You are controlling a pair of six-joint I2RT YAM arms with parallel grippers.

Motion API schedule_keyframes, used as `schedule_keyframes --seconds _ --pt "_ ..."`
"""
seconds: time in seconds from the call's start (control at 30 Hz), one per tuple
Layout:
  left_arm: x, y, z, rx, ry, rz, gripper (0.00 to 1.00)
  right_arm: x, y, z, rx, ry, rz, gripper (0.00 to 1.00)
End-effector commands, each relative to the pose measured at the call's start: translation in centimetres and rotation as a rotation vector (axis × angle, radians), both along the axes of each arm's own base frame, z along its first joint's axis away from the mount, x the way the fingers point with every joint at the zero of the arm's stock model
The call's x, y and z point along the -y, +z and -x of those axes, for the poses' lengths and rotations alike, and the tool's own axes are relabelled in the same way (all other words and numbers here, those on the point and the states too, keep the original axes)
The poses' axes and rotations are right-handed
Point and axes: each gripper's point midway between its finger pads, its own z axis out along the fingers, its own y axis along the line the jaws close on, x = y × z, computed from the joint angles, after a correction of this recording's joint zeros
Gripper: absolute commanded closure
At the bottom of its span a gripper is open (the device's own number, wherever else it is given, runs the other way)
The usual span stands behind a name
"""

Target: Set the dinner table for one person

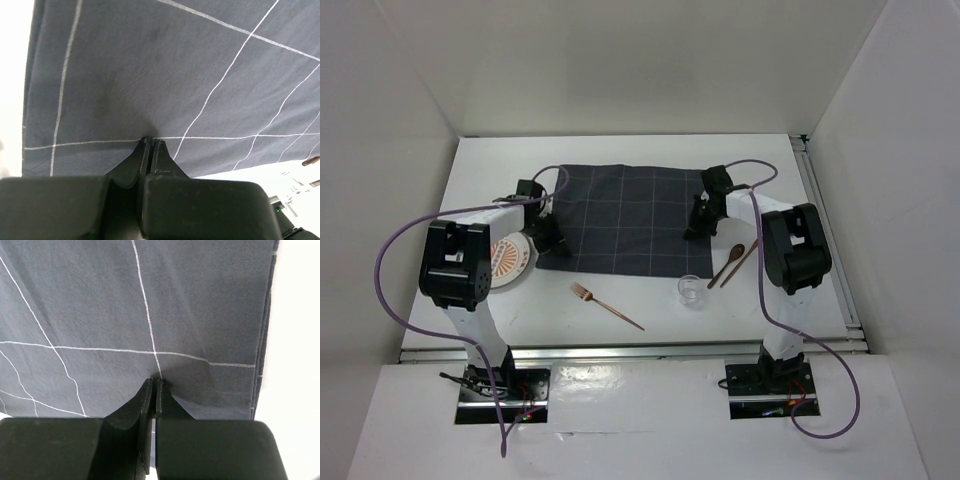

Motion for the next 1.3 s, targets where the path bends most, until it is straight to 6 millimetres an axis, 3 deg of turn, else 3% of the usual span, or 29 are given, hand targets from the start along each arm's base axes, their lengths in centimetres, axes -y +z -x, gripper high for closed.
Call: schedule_keyframes --seconds 0.0,0.23,0.53,0.57,0.63,0.67,0.7,0.77,0.8,0.87,0.93,0.97,1.03,1.07,1.13,1.17,1.27 --pt "0.8 -0.2 1.3 -0.005 -0.026 0.003 1.0 4.9 -3.3 3.8 -0.124 -0.084 0.162 1.0" --pt "1.2 0.6 3.7 -0.005 -0.054 -0.002 1.0 5.8 -2.9 4.1 -0.102 -0.077 0.167 1.0" --pt "-0.5 2.9 3.6 0.026 -0.025 -0.112 1.0 3.4 -0.6 0.4 -0.018 -0.003 0.112 1.0" --pt "-0.7 4.9 2.3 0.077 -0.015 -0.127 1.0 2.6 0.4 0.1 0.002 0.013 0.094 1.0" --pt "-1.1 6.9 2.1 0.105 -0.026 -0.182 1.0 1.4 2.4 -0.7 0.05 0.044 0.055 1.0" --pt "-1.3 8.8 1.0 0.157 -0.022 -0.198 1.0 0.5 4.5 -1.4 0.099 0.069 0.039 0.96" --pt "-1.7 10.2 1.2 0.171 -0.014 -0.213 0.98 0.2 5.7 -1.7 0.118 0.075 0.023 0.9" --pt "-3.8 11.9 0.6 0.194 0.05 -0.246 0.9 -1.7 8.6 -2.0 0.188 0.138 -0.003 0.71" --pt "-4.7 12.6 0.4 0.203 0.077 -0.247 0.77 -2.6 10.6 -2.5 0.227 0.155 -0.027 0.5" --pt "-7.4 14.0 0.4 0.213 0.189 -0.224 0.64 -3.8 12.9 -2.7 0.273 0.19 -0.052 0.39" --pt "-9.2 13.8 1.2 0.197 0.271 -0.199 0.45 -4.7 14.5 -2.4 0.307 0.223 -0.077 0.29" --pt "-10.9 13.7 2.6 0.175 0.37 -0.172 0.38 -5.2 15.5 -2.0 0.324 0.238 -0.091 0.27" --pt "-12.5 13.7 4.1 0.164 0.477 -0.135 0.24 -6.0 16.3 -1.0 0.322 0.275 -0.147 0.25" --pt "-13.5 15.0 4.7 0.212 0.548 -0.094 0.17 -6.4 17.1 -0.5 0.335 0.293 -0.176 0.24" --pt "-14.5 14.4 6.5 0.186 0.646 -0.1 0.04 -7.3 17.5 0.8 0.332 0.334 -0.223 0.22" --pt "-14.8 14.7 7.1 0.183 0.676 -0.108 0.0 -7.8 18.3 1.4 0.351 0.353 -0.239 0.18" --pt "-16.3 13.9 9.4 0.142 0.778 -0.151 0.0 -8.1 18.2 2.3 0.347 0.368 -0.249 0.15"
